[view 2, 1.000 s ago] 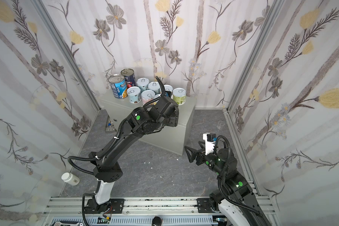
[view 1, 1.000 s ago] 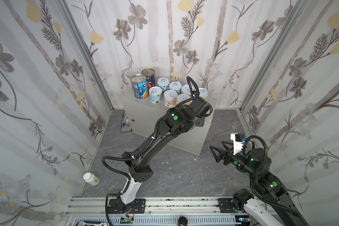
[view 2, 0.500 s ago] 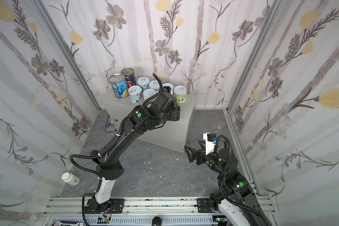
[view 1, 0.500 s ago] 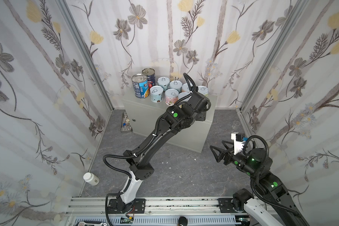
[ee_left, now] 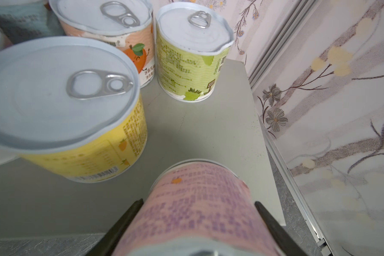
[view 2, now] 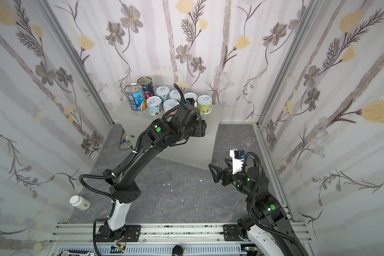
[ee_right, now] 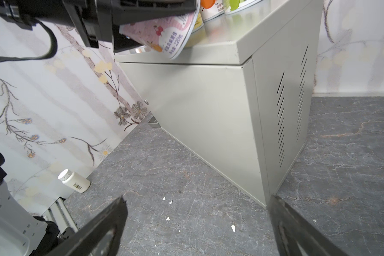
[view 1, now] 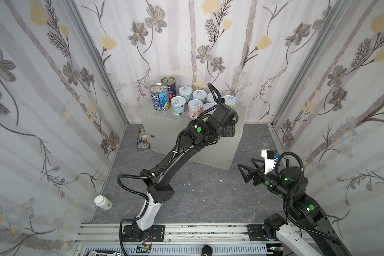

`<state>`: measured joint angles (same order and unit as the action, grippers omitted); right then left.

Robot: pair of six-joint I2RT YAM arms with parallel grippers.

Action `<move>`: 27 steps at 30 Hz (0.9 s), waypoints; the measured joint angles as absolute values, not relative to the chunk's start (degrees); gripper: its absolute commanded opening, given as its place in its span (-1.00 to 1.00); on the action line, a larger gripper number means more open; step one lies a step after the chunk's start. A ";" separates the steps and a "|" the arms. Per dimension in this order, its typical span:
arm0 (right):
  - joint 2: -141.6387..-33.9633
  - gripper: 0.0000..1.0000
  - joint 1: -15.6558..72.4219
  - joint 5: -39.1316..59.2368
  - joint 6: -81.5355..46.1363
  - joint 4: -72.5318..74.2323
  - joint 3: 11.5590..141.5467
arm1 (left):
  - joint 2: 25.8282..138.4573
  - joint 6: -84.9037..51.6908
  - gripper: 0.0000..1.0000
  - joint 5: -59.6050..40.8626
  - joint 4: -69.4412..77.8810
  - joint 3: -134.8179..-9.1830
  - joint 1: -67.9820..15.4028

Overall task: Place and organize the canned foods onto the counter
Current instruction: 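Move the pink-labelled can over the cabinet top's near edge with left gripper, then hold the pink can over the cabinet while right gripper reaches toward the row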

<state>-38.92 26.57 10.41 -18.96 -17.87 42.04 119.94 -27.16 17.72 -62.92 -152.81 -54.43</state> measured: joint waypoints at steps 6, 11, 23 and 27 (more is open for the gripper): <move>-45.19 0.99 22.94 9.96 -18.96 -17.56 51.03 | 116.81 -27.46 0.29 17.76 -64.75 -152.73 -54.78; -52.56 0.99 16.34 12.88 -19.03 -17.17 59.37 | 115.52 -27.44 0.29 17.76 -64.69 -152.77 -54.76; -80.27 0.51 -3.22 33.95 -33.12 -0.23 71.66 | 116.31 -27.46 0.30 16.47 -63.05 -153.51 -54.70; -93.43 0.15 -5.91 42.50 -39.03 5.34 81.30 | 116.31 -27.44 0.30 16.25 -62.85 -153.51 -54.78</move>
<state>-93.43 -5.91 42.50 -39.03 5.34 81.30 116.31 -27.44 16.25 -62.85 -153.51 -54.78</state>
